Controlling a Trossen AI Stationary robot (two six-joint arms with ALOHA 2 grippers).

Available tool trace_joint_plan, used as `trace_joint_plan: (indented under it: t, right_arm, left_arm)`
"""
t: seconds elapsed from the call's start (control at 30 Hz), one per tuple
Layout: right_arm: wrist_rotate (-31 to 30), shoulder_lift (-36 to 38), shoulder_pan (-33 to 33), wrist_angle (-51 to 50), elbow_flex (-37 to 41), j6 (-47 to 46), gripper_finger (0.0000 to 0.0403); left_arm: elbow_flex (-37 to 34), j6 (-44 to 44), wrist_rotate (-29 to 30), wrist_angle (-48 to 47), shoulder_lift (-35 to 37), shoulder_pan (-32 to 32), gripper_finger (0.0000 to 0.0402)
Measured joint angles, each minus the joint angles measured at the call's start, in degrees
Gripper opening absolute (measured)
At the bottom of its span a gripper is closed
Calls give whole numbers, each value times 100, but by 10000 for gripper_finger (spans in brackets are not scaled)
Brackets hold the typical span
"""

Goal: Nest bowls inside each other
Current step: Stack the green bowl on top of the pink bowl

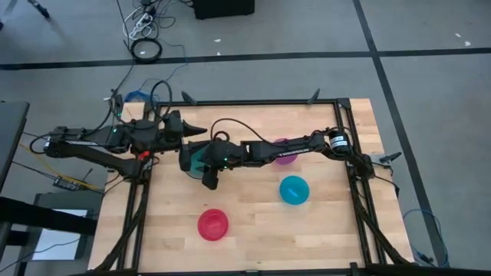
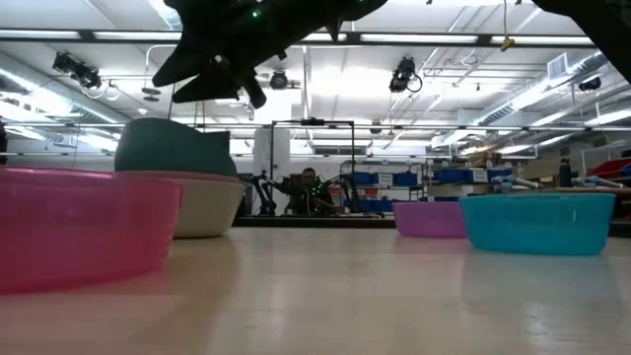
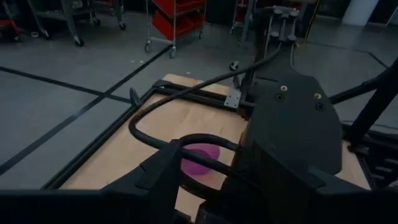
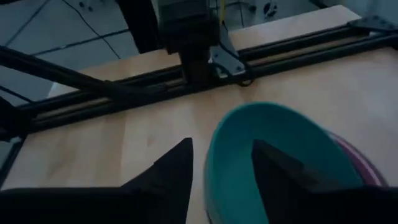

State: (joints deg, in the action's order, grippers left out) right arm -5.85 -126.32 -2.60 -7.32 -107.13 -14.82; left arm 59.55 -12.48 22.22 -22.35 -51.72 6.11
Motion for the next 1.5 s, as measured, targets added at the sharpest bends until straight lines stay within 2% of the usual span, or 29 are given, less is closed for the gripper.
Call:
trace_joint_plan:
  t: [0.4,0.7,0.8,1.07,1.37,1.5]
  right_arm:
    - [43,-509,-176,-547,41,-362,129]
    - [92,-317,-155,752,25,-231,127]
    - [-96,-354,-91,906,26,-205,125]
    - [-297,-385,-14,210,31,-211,123]
    - [-445,-385,-225,-676,31,-222,123]
    - [-727,-384,-300,-867,31,-206,123]
  left_arm:
    - [0,-1,0,10,8,2,204]
    - [0,-1,0,50,8,2,204]
    - [0,-1,0,49,8,2,204]
    - [0,-3,0,77,8,2,204]
    - [0,-11,0,111,8,2,204]
    - [0,-18,0,103,8,2,204]
